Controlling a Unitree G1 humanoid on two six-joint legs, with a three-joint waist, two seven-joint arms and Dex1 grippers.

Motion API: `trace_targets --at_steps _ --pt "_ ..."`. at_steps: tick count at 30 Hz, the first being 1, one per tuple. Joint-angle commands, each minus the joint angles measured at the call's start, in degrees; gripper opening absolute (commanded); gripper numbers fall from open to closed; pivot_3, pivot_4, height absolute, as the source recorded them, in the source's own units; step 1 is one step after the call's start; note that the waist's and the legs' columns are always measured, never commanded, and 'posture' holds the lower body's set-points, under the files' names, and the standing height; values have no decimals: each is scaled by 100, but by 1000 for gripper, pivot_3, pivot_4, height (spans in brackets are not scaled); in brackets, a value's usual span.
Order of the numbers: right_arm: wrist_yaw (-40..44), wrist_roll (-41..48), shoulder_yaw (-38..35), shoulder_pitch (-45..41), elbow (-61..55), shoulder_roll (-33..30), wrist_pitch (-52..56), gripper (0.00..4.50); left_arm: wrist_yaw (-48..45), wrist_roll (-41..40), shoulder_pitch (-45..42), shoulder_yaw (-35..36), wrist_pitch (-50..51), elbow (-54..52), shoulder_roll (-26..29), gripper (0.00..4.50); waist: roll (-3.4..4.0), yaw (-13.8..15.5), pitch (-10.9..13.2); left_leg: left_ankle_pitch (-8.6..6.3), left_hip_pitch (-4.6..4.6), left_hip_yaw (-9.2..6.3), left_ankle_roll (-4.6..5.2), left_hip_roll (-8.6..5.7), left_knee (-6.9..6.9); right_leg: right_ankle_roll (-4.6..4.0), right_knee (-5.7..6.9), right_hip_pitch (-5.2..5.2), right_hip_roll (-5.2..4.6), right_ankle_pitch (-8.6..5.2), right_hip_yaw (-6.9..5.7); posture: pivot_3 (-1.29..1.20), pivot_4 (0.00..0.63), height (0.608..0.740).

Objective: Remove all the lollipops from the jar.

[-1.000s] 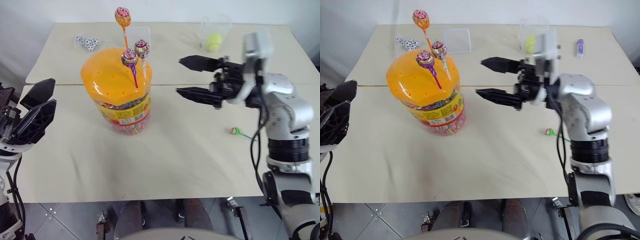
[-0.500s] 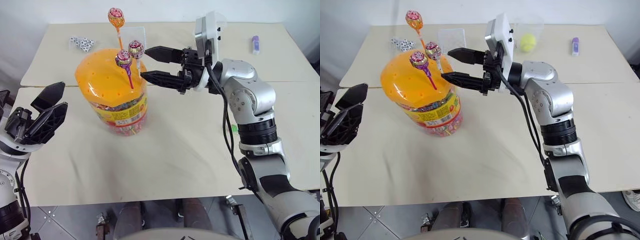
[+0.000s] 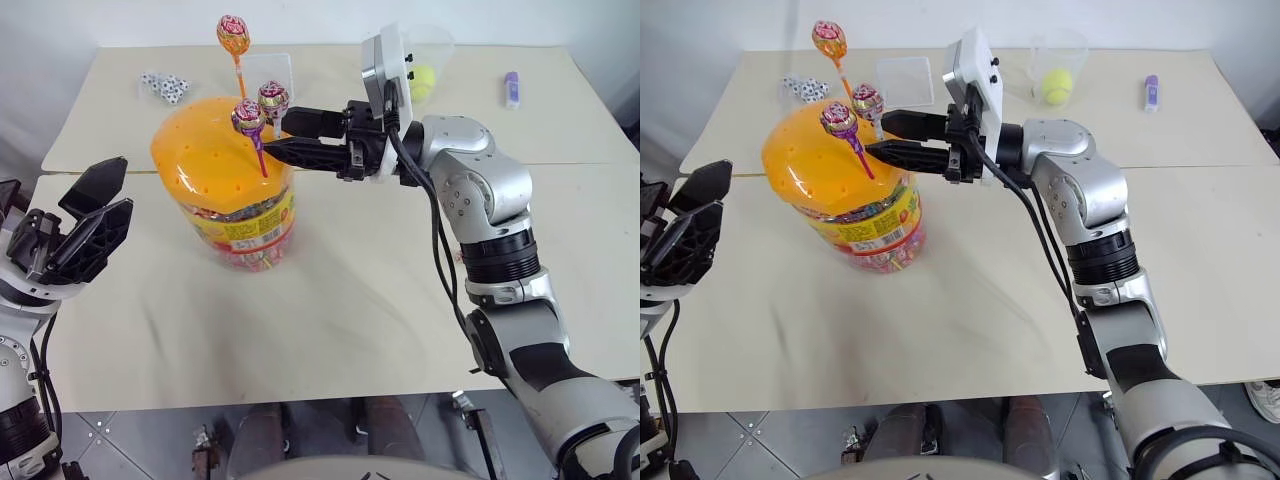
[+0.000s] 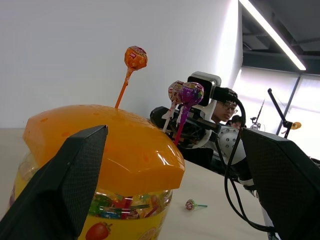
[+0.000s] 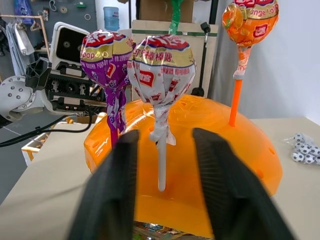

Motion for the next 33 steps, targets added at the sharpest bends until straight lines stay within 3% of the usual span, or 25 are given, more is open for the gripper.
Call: trace_targets --at_steps 1,6,10,14,18,22,26,29,33 --pt "99 274 -355 -171 -39 25 -99 78 -72 31 -51 31 -104 -17 24 4500 0 0 0 0 0 0 0 0 0 0 0 0 0 0 0 0 150 740" --pt "92 918 -1158 -249 188 -182 135 26 -192 49 -149 -22 -130 21 2 4500 0 32 0 0 -1 -2 0 -1 1 0 0 1 0 0 0 0 150 740" --pt "19 1098 -1563 -200 149 -863 594 26 -373 66 -159 -141 -57 142 30 4500 -1 39 0 0 -3 -4 1 -2 1 1 -1 1 0 0 -2 0 150 740" --pt "473 -95 -972 493 393 -2503 514 26 -783 443 70 -328 -114 48 288 4500 -2 36 1 -1 -1 3 1 -1 -9 1 -8 0 0 0 -1 0 150 740" --pt "730 -1675 -374 1793 1036 -4107 -1038 26 -1290 892 607 -331 -349 -250 523 4500 -6 51 4 -8 -5 14 9 -2 -11 2 -28 0 0 1 1 0 150 740" --pt "448 -2325 -329 2532 2092 -4439 -2394 26 -1253 1000 874 -213 -539 -449 444 4500 -5 -6 5 -11 2 45 12 1 -9 4 -34 -5 -3 2 10 0 150 740" --pt "402 -2471 -379 2527 2679 -4299 -2654 26 -1122 994 915 -65 -630 -371 401 4500 9 -119 10 -1 20 65 6 6 -3 2 -21 -4 -3 1 30 0 150 740" --pt "614 -2333 -449 2435 2964 -4149 -2692 730 -1111 996 951 -41 -693 -357 369 4500 9 -117 10 0 27 62 5 8 -3 1 -13 -2 -2 0 32 0 150 740" --pt "1059 -1790 -735 2267 2643 -3894 -2624 2090 -927 842 912 97 -731 -360 248 4500 8 -89 10 -3 15 51 8 7 -3 2 -19 -4 -3 1 25 0 150 740"
